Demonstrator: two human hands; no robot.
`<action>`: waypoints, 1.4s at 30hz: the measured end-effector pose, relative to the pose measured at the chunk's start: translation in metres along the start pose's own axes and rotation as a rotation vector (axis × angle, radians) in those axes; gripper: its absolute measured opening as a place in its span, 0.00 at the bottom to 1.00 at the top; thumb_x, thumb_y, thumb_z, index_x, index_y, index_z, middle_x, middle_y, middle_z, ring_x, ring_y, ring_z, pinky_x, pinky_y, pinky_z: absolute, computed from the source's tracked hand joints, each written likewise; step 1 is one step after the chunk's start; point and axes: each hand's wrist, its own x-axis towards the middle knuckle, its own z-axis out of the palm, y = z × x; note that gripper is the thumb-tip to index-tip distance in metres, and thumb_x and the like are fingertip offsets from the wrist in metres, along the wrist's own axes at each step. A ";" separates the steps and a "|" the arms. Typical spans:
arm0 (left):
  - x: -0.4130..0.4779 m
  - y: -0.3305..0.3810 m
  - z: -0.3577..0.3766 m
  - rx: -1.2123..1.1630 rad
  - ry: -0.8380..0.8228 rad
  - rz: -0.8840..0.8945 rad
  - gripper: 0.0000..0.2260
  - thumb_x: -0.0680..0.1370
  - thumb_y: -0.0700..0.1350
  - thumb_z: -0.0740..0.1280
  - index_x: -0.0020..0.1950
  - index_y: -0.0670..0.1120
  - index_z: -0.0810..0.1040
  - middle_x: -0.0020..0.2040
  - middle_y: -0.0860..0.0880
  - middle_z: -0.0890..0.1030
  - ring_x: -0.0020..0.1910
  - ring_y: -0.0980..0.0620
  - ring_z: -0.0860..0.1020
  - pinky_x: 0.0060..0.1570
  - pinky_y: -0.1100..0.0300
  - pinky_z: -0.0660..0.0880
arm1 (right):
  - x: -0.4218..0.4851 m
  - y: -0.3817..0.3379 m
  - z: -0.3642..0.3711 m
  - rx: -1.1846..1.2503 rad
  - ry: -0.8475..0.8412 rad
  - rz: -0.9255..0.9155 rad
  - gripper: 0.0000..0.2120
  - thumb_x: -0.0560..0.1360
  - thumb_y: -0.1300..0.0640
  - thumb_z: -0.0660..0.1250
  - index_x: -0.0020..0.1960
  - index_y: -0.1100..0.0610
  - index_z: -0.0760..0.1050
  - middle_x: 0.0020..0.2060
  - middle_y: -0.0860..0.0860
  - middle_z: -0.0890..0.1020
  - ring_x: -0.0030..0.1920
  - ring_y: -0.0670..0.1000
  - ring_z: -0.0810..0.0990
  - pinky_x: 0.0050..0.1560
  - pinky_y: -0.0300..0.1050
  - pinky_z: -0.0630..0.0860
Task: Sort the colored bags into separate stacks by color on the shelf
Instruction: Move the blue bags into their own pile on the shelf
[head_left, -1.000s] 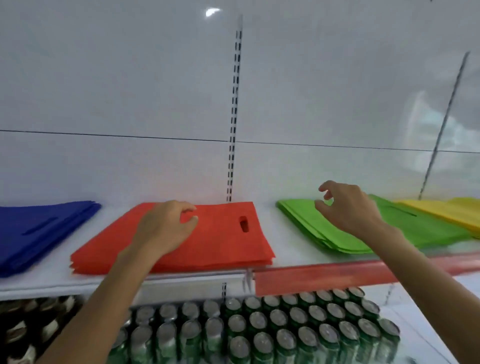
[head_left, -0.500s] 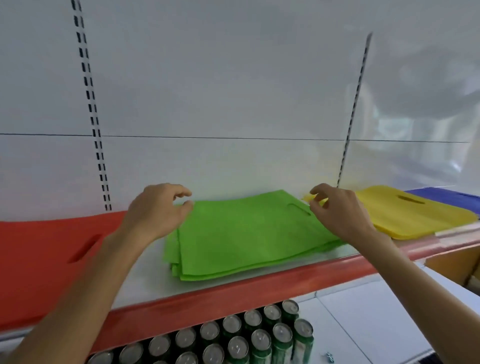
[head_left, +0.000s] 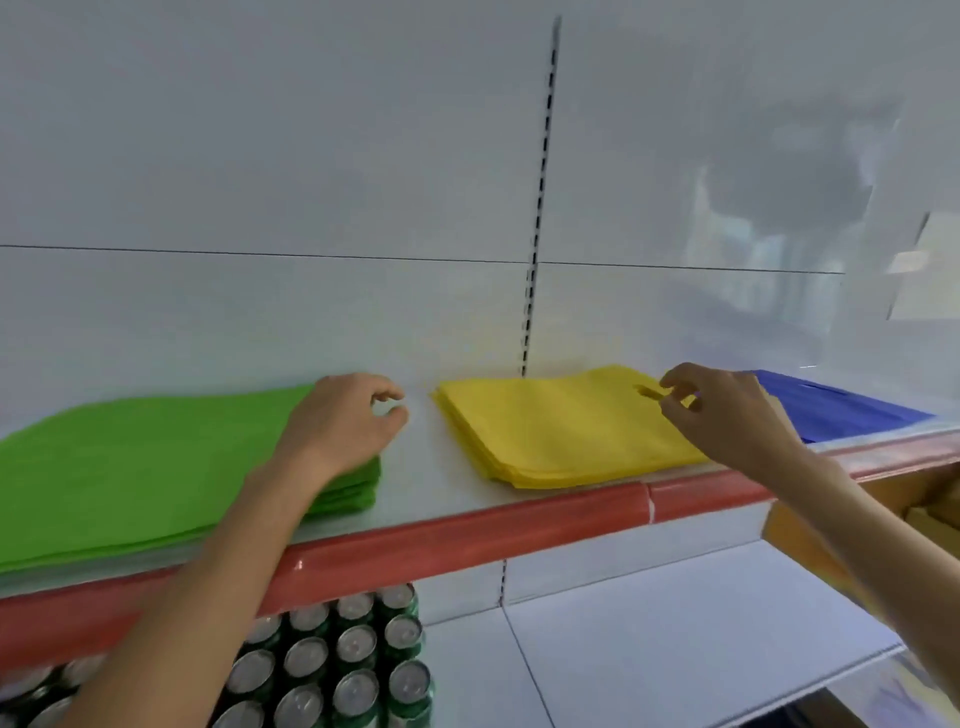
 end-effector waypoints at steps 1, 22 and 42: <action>0.002 0.016 0.009 -0.016 0.011 0.002 0.13 0.75 0.48 0.66 0.57 0.46 0.81 0.56 0.48 0.81 0.56 0.49 0.77 0.59 0.55 0.72 | 0.006 0.020 -0.006 -0.008 -0.005 0.010 0.11 0.76 0.55 0.63 0.57 0.52 0.78 0.50 0.50 0.82 0.51 0.57 0.78 0.44 0.46 0.69; 0.066 0.297 0.195 -0.090 0.059 0.115 0.13 0.76 0.48 0.64 0.60 0.50 0.78 0.58 0.51 0.79 0.58 0.51 0.76 0.59 0.53 0.72 | 0.126 0.306 -0.053 -0.011 -0.033 -0.012 0.10 0.75 0.55 0.64 0.55 0.53 0.78 0.48 0.50 0.82 0.46 0.58 0.79 0.50 0.51 0.77; 0.124 0.384 0.342 0.272 -0.188 -0.270 0.25 0.75 0.62 0.62 0.69 0.52 0.69 0.62 0.45 0.73 0.62 0.46 0.69 0.59 0.56 0.67 | 0.241 0.482 0.013 -0.069 -0.313 0.090 0.20 0.75 0.48 0.66 0.59 0.61 0.73 0.55 0.59 0.78 0.55 0.60 0.76 0.49 0.48 0.71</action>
